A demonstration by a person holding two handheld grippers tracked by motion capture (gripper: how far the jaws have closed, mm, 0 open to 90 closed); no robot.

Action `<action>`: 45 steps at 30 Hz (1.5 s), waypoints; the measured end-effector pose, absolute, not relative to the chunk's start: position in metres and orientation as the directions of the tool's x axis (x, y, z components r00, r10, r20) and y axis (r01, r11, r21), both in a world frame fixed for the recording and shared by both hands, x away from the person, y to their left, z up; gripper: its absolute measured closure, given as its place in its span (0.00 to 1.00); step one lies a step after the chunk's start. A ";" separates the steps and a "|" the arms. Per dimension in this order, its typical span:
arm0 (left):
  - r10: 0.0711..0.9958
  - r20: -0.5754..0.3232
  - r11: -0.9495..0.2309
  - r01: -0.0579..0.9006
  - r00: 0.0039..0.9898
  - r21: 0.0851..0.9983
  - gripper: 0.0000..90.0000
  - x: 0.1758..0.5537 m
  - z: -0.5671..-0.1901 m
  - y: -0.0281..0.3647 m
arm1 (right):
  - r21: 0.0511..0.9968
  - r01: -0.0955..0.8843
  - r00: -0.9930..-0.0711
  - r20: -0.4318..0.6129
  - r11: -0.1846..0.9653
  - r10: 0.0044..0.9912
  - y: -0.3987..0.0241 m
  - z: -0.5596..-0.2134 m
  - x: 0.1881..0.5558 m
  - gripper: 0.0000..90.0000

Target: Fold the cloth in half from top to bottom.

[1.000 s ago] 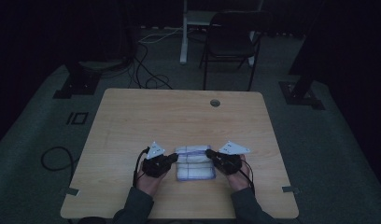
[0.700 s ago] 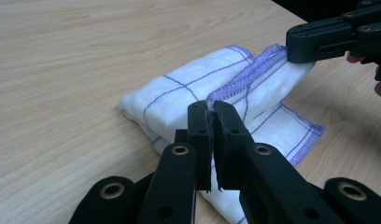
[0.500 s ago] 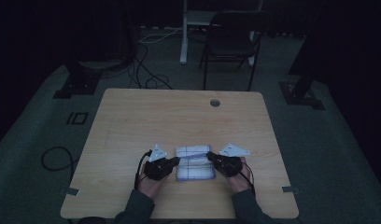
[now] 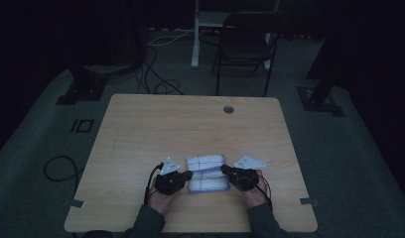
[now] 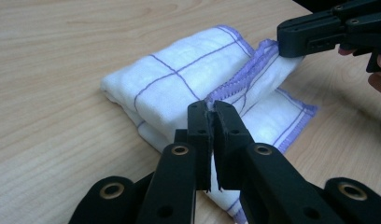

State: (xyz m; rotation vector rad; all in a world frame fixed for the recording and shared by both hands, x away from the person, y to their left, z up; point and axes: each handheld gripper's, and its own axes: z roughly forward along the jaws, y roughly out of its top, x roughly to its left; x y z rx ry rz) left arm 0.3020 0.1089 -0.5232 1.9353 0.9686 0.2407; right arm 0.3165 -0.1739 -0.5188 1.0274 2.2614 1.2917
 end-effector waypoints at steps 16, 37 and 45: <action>0.745 -0.230 -0.187 0.527 0.627 0.829 0.77 0.305 -0.518 0.121 | 0.841 0.438 -0.674 0.073 0.318 0.735 -0.183 -0.521 0.311 0.95; 0.719 -0.163 -0.324 0.534 0.675 0.781 0.77 0.295 -0.538 0.101 | 0.854 0.478 -0.571 0.127 0.203 0.811 -0.212 -0.519 0.317 0.68; 0.745 -0.172 -0.278 0.534 0.645 0.799 0.71 0.301 -0.531 0.119 | 0.816 0.538 -0.517 0.122 0.211 0.847 -0.225 -0.530 0.328 0.63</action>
